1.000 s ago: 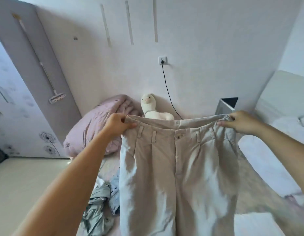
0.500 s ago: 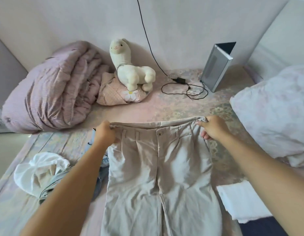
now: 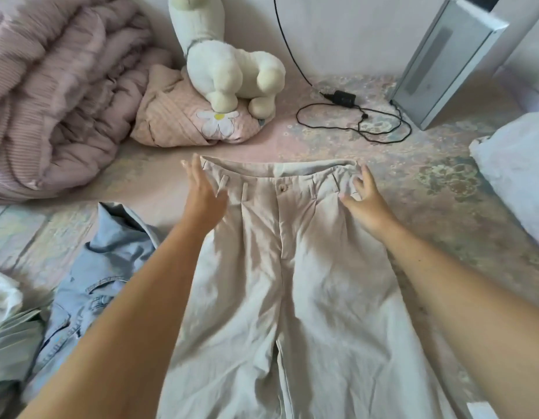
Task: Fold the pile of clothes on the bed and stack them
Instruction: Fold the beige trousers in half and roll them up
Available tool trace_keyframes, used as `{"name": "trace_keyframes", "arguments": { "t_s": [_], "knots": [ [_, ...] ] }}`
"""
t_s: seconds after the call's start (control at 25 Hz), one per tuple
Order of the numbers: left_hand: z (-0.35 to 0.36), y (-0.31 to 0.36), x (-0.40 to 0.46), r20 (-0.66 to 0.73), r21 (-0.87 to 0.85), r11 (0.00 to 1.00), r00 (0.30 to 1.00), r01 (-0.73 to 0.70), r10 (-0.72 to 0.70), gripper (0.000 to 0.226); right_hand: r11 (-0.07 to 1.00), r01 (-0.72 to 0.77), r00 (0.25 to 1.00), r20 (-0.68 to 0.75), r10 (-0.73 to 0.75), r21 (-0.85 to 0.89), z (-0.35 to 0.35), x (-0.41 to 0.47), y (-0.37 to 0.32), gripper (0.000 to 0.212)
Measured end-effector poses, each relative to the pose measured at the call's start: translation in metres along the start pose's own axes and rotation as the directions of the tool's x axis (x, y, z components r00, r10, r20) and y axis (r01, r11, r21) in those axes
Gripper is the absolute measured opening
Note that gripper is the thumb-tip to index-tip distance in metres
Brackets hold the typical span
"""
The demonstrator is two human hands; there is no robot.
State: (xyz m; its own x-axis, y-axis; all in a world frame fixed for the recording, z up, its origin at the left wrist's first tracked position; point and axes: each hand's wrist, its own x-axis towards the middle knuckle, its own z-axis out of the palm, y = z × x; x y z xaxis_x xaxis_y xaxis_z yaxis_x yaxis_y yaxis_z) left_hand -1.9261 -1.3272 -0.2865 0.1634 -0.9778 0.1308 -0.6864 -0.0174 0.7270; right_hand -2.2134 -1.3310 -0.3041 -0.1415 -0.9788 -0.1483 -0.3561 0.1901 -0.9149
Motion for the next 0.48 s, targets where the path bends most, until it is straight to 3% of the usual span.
{"name": "trace_keyframes", "arguments": {
  "t_s": [0.08, 0.16, 0.2, 0.32, 0.48],
  "knots": [
    [0.061, -0.036, -0.015, 0.115, 0.192, 0.975, 0.989, -0.116, 0.095, 0.072, 0.95, 0.021, 0.994, 0.104, 0.013, -0.312, 0.033, 0.001, 0.049, 0.077],
    [0.123, -0.076, -0.039, 0.309, 0.433, 0.898, 0.949, -0.084, -0.06, 0.07, 0.709, 0.022, 0.965, 0.202, 0.17, -0.705, 0.067, -0.002, 0.107, 0.072],
    [0.147, -0.093, -0.05, 0.377, 0.541, 0.835, 0.916, -0.097, -0.138, 0.067, 0.583, 0.038, 0.942, 0.223, 0.249, -0.812, 0.08, -0.002, 0.132, 0.069],
    [0.186, -0.135, -0.058, 0.412, 0.673, 0.715, 0.899, -0.188, -0.151, 0.066, 0.392, 0.086, 0.937, 0.208, 0.28, -0.916, 0.096, 0.004, 0.18, 0.067],
    [0.201, -0.157, -0.055, 0.308, 0.71, 0.675, 0.95, -0.202, -0.04, 0.068, 0.312, 0.144, 0.971, 0.194, 0.138, -0.939, 0.104, 0.013, 0.202, 0.075]
  ]
}}
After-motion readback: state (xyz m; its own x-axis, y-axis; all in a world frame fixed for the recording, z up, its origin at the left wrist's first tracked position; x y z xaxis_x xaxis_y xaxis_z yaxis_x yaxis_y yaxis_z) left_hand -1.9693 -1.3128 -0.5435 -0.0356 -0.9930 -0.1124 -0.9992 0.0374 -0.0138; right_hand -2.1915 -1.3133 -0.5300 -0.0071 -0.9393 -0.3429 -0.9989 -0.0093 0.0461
